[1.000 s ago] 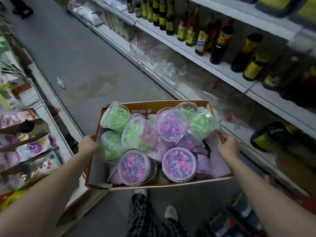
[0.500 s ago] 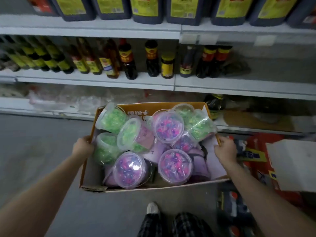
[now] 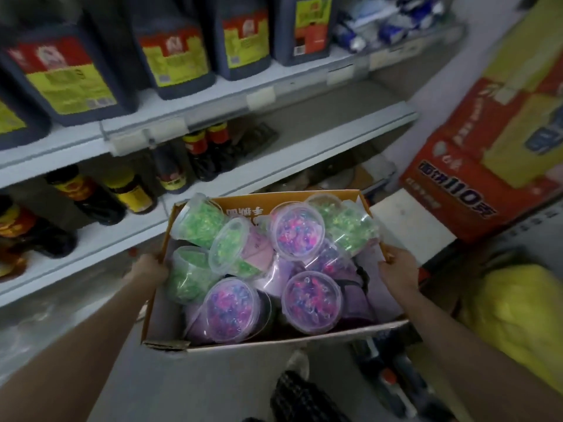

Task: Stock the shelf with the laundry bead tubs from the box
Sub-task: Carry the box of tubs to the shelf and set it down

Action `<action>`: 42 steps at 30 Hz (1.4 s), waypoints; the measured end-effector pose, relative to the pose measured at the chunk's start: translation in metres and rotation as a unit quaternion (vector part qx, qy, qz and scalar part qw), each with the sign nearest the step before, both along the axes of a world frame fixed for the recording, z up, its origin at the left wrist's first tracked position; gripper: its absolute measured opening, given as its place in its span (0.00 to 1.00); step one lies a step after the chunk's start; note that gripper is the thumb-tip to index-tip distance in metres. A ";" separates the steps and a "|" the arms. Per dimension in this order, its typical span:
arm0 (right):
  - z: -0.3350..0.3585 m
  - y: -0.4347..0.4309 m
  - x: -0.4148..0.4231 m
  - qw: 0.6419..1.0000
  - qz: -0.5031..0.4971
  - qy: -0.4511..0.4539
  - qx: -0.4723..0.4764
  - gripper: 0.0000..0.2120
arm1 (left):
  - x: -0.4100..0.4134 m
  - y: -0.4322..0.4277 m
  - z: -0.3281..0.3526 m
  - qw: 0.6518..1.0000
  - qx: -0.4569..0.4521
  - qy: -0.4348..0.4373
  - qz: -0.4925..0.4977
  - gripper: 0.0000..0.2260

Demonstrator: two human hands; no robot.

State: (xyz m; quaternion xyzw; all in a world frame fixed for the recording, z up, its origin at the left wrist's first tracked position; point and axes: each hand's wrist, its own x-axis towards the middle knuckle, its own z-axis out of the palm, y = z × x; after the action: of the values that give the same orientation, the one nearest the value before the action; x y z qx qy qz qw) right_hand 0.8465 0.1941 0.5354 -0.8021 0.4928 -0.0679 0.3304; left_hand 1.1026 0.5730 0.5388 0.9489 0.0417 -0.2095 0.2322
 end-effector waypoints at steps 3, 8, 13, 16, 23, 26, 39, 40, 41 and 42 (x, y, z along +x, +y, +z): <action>0.014 -0.041 -0.009 0.999 -0.052 -0.001 0.001 0.08 | 0.024 -0.072 0.005 0.998 -0.012 -0.009 -0.053 0.14; 0.021 -0.099 -0.031 0.989 -0.146 -0.013 0.000 0.05 | 0.045 -0.186 0.022 0.987 -0.056 -0.006 -0.148 0.18; 0.026 -0.131 -0.048 0.972 -0.233 -0.039 -0.015 0.16 | 0.082 -0.297 0.015 0.969 -0.028 -0.009 -0.245 0.11; 0.036 -0.139 -0.049 0.955 -0.294 -0.015 -0.017 0.08 | 0.104 -0.369 0.009 0.955 -0.036 -0.002 -0.294 0.12; 0.020 -0.180 -0.056 0.890 -0.455 0.029 -0.014 0.17 | 0.131 -0.513 0.012 0.895 -0.025 0.004 -0.445 0.12; 0.012 -0.197 -0.062 0.876 -0.481 0.027 -0.021 0.17 | 0.129 -0.561 0.008 0.874 -0.020 0.008 -0.486 0.12; -0.047 -0.297 -0.081 0.851 -0.523 0.017 -0.043 0.17 | 0.097 -0.705 -0.019 0.856 -0.061 -0.012 -0.513 0.14; -0.054 -0.302 -0.081 0.850 -0.526 0.011 -0.042 0.17 | 0.094 -0.711 -0.024 0.855 -0.066 -0.018 -0.515 0.13; -0.061 -0.306 -0.082 0.847 -0.530 0.005 -0.041 0.17 | 0.093 -0.718 -0.029 0.853 -0.070 -0.023 -0.516 0.13; -0.068 -0.310 -0.082 0.844 -0.535 0.001 -0.041 0.18 | 0.093 -0.723 -0.035 0.851 -0.075 -0.025 -0.519 0.12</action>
State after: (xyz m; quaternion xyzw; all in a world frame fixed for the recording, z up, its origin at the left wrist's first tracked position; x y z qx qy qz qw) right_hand 0.7644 -0.1154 0.4678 -0.4263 0.8426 -0.2538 0.2093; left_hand 1.1956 -0.1502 0.5040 0.8172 -0.4782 -0.2786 0.1608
